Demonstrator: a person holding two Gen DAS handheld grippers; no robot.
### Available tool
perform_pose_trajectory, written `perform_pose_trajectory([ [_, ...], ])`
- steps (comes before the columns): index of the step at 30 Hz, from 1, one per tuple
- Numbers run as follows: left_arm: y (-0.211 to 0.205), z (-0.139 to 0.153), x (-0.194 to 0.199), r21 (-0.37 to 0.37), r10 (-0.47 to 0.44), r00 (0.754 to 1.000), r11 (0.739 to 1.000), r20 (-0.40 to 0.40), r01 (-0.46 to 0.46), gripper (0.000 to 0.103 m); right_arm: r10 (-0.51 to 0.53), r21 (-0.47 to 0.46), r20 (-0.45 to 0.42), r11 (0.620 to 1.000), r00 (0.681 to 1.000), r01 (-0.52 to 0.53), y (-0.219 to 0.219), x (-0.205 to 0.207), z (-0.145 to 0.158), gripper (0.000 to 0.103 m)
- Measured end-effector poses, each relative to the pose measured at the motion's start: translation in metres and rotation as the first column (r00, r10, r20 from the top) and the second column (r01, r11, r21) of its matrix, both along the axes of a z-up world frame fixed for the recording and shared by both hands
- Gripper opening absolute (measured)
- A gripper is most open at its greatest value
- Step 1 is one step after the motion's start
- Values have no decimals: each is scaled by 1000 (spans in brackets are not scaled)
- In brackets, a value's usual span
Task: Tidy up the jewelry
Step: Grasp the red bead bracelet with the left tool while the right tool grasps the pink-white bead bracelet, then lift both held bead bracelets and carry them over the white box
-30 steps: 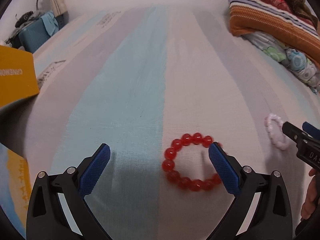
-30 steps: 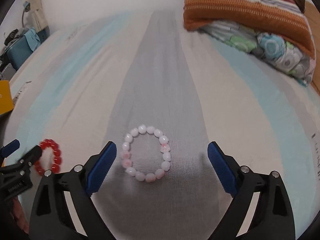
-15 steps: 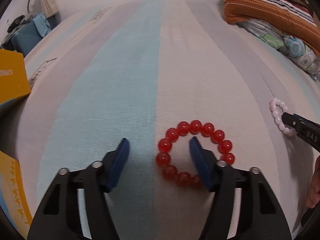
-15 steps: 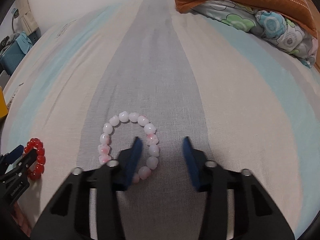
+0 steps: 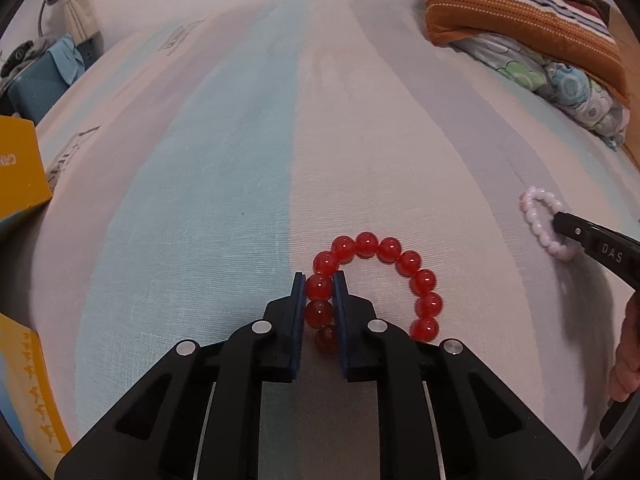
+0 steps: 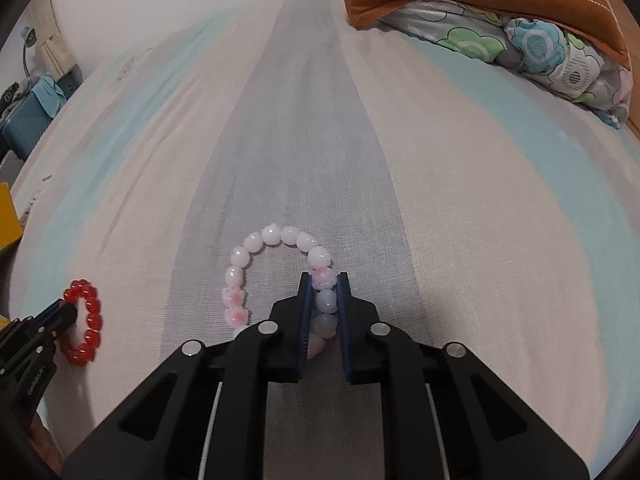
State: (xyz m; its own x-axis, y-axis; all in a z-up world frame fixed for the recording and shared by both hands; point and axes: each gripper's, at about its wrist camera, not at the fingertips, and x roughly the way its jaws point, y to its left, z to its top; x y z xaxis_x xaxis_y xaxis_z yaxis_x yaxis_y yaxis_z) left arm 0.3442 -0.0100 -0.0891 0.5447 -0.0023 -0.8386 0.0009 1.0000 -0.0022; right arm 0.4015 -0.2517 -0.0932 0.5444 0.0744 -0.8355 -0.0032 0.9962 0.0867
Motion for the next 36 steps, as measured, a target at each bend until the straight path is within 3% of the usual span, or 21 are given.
perform_pose_trajectory([
  [15,-9,43,-24,-71,-54,995,996,83,60,13,36,46,91,998,995,-41,8,-20,39,12],
  [36,-11,74,-41,-77,-75,987,993,143,87,13,56,57,161,996,985,-66,10,-37,70,12],
])
